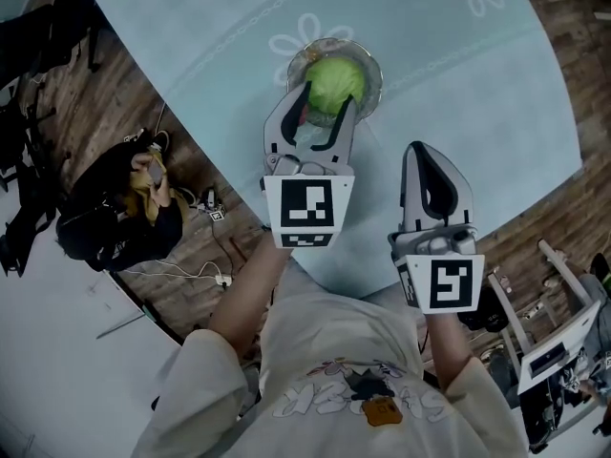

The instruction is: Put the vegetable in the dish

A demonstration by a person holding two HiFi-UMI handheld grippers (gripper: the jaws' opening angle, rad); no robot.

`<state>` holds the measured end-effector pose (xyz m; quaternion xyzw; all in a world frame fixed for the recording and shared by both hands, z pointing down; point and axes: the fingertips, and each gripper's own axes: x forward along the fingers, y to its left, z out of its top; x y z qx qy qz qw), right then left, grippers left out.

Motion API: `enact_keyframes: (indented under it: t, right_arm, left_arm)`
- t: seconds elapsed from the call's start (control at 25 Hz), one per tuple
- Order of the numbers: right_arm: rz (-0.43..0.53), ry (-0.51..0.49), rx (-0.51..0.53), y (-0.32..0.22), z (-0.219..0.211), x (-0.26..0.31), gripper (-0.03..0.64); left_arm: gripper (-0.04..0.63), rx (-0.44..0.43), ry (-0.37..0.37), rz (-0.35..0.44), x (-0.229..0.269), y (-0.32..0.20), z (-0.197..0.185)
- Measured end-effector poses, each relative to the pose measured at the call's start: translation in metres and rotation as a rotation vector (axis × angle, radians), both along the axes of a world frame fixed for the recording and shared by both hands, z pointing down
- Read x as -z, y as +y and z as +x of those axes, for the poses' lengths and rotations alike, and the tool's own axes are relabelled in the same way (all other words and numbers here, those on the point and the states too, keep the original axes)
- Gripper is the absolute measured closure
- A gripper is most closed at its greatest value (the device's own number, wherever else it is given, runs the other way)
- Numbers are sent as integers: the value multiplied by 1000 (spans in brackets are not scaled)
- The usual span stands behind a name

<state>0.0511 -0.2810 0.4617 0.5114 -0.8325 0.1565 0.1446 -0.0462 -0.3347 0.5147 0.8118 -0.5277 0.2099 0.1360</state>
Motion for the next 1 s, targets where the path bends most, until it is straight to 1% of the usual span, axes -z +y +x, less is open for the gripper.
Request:
enact_keyframes:
  t: [0.08,0.28,0.48,0.68,1.0]
  right_arm:
    - [7,-2,8,6,0,5,594]
    - [20,0,20,19,-2,15,594]
    - [30,-9,29,32,1,28,594]
    - [30,-25,32,55,4,42,594]
    - [53,-40,34,84,12,63,594]
  left_arm:
    - [416,14,2,6,6,7,-1]
    - [486,40,-4,18,21,25,-6]
    - [587,73,-5,35,39,44,-10]
    - [589,82,20,40,61,74,-4]
    - [589,106,19,63,95,113,-4]
